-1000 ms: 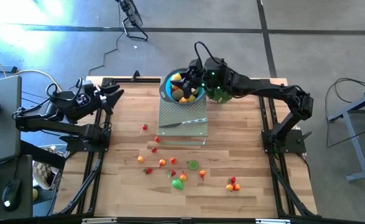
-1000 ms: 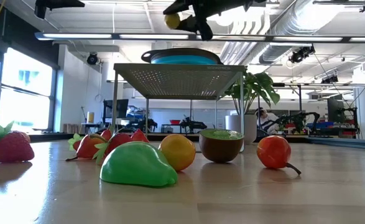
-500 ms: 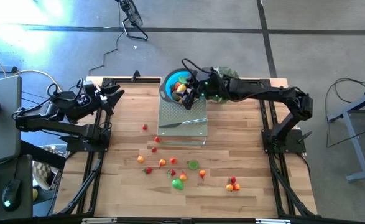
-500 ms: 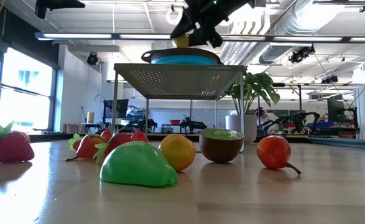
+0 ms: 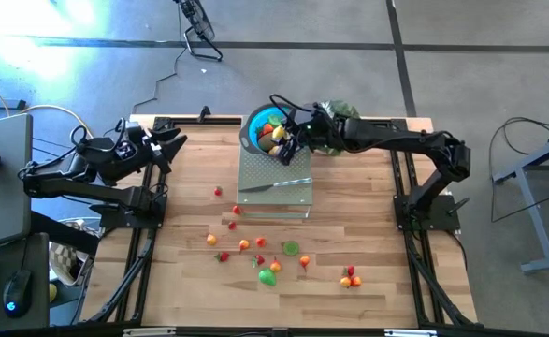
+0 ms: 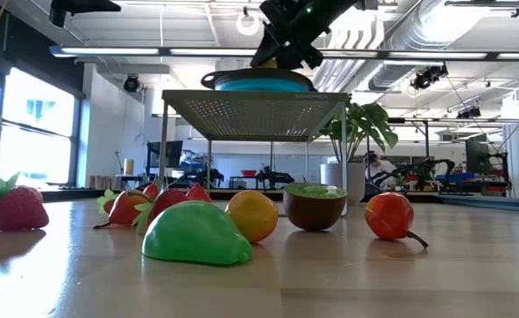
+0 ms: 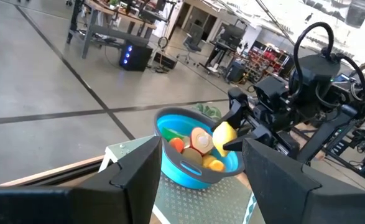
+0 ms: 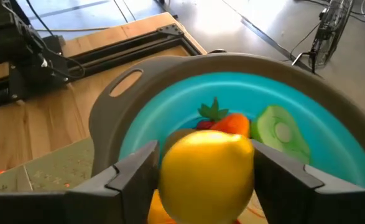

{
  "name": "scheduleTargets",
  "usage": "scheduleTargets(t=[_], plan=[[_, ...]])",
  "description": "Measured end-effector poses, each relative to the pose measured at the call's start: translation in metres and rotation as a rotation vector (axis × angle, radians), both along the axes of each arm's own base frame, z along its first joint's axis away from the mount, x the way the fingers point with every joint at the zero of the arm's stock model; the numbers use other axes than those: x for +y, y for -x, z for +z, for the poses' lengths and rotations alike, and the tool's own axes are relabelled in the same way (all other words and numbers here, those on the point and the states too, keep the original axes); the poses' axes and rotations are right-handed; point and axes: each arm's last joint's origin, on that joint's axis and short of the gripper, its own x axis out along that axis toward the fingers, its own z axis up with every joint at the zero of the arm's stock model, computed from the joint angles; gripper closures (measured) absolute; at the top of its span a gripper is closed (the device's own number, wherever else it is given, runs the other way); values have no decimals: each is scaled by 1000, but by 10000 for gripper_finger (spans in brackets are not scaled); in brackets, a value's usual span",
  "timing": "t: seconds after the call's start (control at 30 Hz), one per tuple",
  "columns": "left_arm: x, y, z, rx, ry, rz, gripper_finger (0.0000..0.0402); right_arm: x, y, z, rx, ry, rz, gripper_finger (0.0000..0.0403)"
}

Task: Pick & Place Fruit
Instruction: Put the yellow lemon in the blue bowl on the shelf, then put the red strawberry in the blue bowl on the shelf

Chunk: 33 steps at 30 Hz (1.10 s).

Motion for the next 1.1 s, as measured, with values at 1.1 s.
scheduleTargets(t=[1.1], plan=[[-2, -2, -8, 70, 32, -65, 186, 35, 106, 84, -96, -62, 101, 260]])
